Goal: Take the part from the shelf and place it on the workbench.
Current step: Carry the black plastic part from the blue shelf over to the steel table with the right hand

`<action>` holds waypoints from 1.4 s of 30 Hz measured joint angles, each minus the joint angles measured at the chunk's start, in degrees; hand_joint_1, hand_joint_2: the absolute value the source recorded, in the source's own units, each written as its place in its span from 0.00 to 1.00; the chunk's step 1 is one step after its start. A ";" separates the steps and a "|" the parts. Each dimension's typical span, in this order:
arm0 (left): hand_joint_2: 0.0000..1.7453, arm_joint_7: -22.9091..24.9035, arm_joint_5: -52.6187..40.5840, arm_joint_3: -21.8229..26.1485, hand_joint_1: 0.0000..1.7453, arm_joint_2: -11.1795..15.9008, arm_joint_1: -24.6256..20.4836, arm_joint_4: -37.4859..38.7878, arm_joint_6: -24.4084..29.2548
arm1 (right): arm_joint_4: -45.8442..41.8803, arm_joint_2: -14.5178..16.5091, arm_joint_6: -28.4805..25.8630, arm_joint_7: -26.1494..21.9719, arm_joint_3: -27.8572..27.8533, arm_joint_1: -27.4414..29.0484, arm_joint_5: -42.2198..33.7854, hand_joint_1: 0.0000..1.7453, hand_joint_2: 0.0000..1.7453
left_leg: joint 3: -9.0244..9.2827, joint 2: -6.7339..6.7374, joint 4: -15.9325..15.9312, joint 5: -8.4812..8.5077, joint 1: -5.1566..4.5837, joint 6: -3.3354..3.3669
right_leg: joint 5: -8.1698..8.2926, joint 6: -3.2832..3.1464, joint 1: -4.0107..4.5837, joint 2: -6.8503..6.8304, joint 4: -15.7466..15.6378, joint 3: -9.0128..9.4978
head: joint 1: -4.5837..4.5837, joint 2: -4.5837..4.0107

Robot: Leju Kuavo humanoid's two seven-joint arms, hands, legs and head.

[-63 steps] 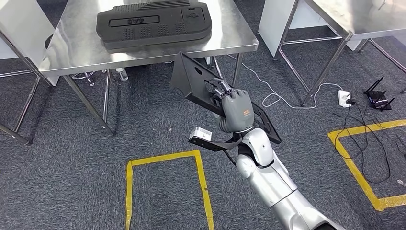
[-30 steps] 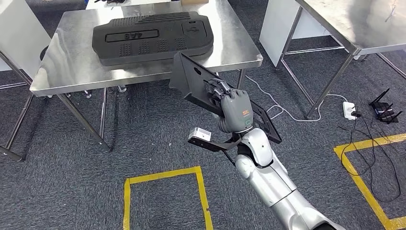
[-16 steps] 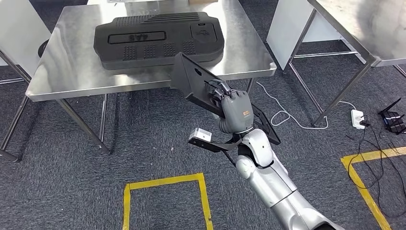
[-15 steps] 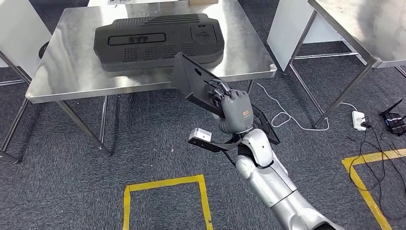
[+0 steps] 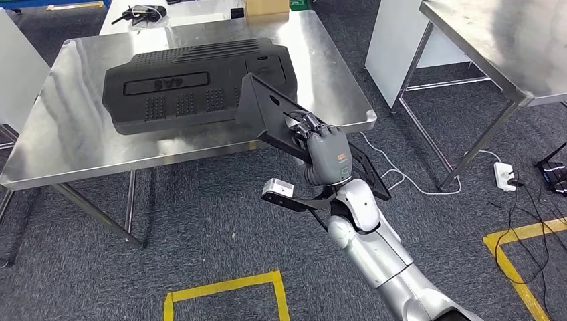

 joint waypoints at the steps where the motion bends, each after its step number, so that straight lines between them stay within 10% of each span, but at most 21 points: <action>1: 0.00 0.00 0.00 0.00 0.00 0.04 0.20 0.08 0.02 | 0.09 -0.01 0.01 0.00 0.02 0.10 -0.01 1.00 1.00 | 0.03 -0.05 -2.58 4.21 -0.12 0.30 | -0.92 0.21 0.17 0.13 -0.03 0.75 | -0.03 0.00; 3: 0.00 0.04 -0.01 -0.01 0.00 0.09 0.45 0.22 0.07 | 0.23 -0.01 0.03 0.00 0.05 0.26 0.01 1.00 1.00 | 0.60 -0.20 -5.18 9.16 -0.35 0.69 | -2.24 0.83 0.48 0.40 -0.28 2.29 | -0.03 0.00; 6: 0.00 0.05 0.00 0.00 0.00 -0.05 0.07 0.19 0.07 | 0.10 0.08 0.03 0.00 0.01 -0.19 0.02 1.00 1.00 | 2.55 -0.34 -5.56 8.40 -0.18 1.33 | -1.97 2.12 0.51 0.37 1.87 2.64 | 0.02 0.00; 12: 0.00 0.04 0.00 0.00 0.00 -0.10 -0.24 0.15 0.06 | 0.06 -0.02 0.02 -0.01 0.01 -0.29 0.00 1.00 1.00 | 5.77 -0.69 -5.75 5.31 0.13 2.01 | -6.76 2.33 -0.18 -0.05 16.31 -11.08 | 0.18 0.00; 14: 0.00 0.04 0.00 -0.01 0.00 -0.11 -0.24 0.15 0.06 | 0.07 -0.16 0.01 0.00 0.00 -0.17 -0.02 1.00 1.00 | 7.52 -0.92 -5.77 4.07 0.11 1.89 | -4.24 3.51 -0.20 -0.08 11.47 -11.52 | 0.19 0.00; 16: 0.00 0.04 0.00 -0.01 0.00 -0.10 -0.26 0.16 0.06 | 0.09 -0.21 0.02 -0.01 0.01 -0.18 -0.02 1.00 1.00 | 8.87 -1.06 -5.95 2.92 0.07 1.62 | 2.19 4.30 0.03 -0.32 4.56 -10.26 | 0.12 0.00; 18: 0.00 0.04 0.00 0.00 0.00 -0.13 -0.38 0.18 0.06 | 0.09 -0.19 0.03 -0.01 0.01 -0.25 -0.02 1.00 1.00 | 9.60 -1.17 -6.24 2.49 0.08 1.08 | 6.00 3.02 0.45 -0.57 1.08 -9.42 | 0.04 0.00; 22: 0.00 0.05 0.00 -0.02 0.00 -0.25 -0.36 0.14 0.03 | -0.07 -0.02 0.01 -0.01 -0.01 -0.40 0.01 1.00 1.00 | 9.41 -0.79 -4.48 2.80 -0.11 -0.11 | 6.85 0.71 0.02 -0.53 -0.78 -7.09 | -0.02 0.00; 26: 0.00 0.05 0.00 0.00 0.00 -0.26 -0.49 0.14 0.02 | -0.08 0.10 0.01 -0.01 0.03 -0.48 0.02 1.00 1.00 | 1.62 -0.27 7.40 -1.66 0.22 -1.03 | 5.86 -0.15 -0.24 -0.52 -1.09 -5.46 | -0.14 0.00; 28: 0.00 0.07 0.00 0.00 0.00 -0.26 -0.45 0.14 0.04 | -0.07 0.10 0.02 -0.01 0.03 -0.34 0.01 1.00 1.00 | -0.49 -0.16 7.75 -0.89 0.44 -1.41 | 5.20 0.01 -0.33 -0.42 -1.06 -4.76 | -0.13 0.00; 31: 0.00 0.07 0.00 -0.01 0.00 -0.27 -0.47 0.14 0.04 | -0.07 0.13 0.02 -0.01 0.03 -0.26 0.01 1.00 1.00 | 2.63 0.02 -2.54 6.08 0.88 -1.71 | 3.92 0.80 -0.48 -0.29 -0.83 -3.22 | -0.15 0.00; 37: 0.00 0.07 0.00 -0.01 0.00 -0.38 -0.52 0.11 0.04 | -0.10 0.17 0.01 -0.01 0.01 -0.43 0.01 1.00 1.00 | 4.96 0.04 -6.34 6.62 0.66 0.79 | 1.78 2.69 -0.18 -0.29 0.43 -3.65 | -0.11 0.00; 42: 0.00 0.06 0.00 0.00 0.00 -0.40 -0.57 0.10 0.04 | -0.10 0.13 0.00 -0.01 -0.01 -0.40 0.02 1.00 1.00 | 5.76 -0.11 -6.39 5.51 0.52 1.80 | -3.07 2.87 -0.43 -0.32 16.57 -13.93 | 0.09 0.00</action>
